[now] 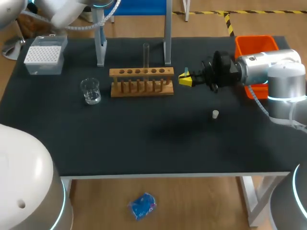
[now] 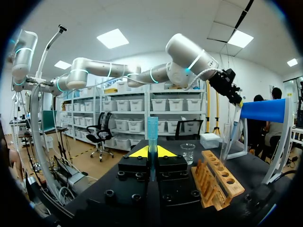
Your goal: Invert the test tube, pick up the pipette, mount the tip to pipette, aspirate from beaker and dispense into the tube, eject the tip, return the pipette, and cap with the stopper.
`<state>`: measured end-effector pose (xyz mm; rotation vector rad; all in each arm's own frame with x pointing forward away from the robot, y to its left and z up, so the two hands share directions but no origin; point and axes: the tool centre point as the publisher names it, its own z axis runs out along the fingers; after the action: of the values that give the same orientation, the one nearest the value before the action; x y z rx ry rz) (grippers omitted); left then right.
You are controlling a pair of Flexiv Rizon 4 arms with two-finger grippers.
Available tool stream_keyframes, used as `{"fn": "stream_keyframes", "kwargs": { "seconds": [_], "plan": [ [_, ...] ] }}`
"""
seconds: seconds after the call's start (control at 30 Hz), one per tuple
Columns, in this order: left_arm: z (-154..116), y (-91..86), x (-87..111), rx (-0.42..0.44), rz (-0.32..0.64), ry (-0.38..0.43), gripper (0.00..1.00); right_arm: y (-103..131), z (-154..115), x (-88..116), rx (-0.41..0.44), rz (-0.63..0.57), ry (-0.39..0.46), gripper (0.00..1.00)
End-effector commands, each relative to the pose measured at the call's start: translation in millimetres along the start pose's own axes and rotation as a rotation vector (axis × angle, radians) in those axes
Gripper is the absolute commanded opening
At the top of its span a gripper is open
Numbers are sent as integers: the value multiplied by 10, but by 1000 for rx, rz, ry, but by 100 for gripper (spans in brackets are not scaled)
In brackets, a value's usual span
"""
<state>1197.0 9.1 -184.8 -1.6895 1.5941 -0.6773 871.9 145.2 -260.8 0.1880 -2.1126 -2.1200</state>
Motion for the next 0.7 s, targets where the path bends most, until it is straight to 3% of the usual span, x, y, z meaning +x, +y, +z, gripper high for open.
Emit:
{"fn": "stream_keyframes", "kwargs": {
  "seconds": [0.03,0.1,0.13,0.2,0.27,0.3,0.37,0.4,0.7],
  "plan": [
    [-243,15,-218,18,21,109,0,0,-10,-2,0,0,2,0],
    [-305,10,-305,39,38,102,0,0,-10,-2,0,0,2,0],
    [-351,8,-341,49,75,163,0,0,-10,-2,0,0,2,0],
    [-421,13,-412,60,81,185,0,0,-10,-2,0,0,2,0],
    [-515,14,-447,84,143,301,0,0,-10,-2,0,0,2,0],
    [-552,14,-491,93,164,294,0,0,-10,-2,0,0,2,0],
    [-627,20,-531,115,196,374,0,0,-10,-2,0,0,2,0],
    [-644,22,-562,118,196,373,0,0,-10,-2,0,0,2,0],
    [-777,140,-808,173,283,651,0,0,-10,-2,0,0,2,0]
  ]
}}
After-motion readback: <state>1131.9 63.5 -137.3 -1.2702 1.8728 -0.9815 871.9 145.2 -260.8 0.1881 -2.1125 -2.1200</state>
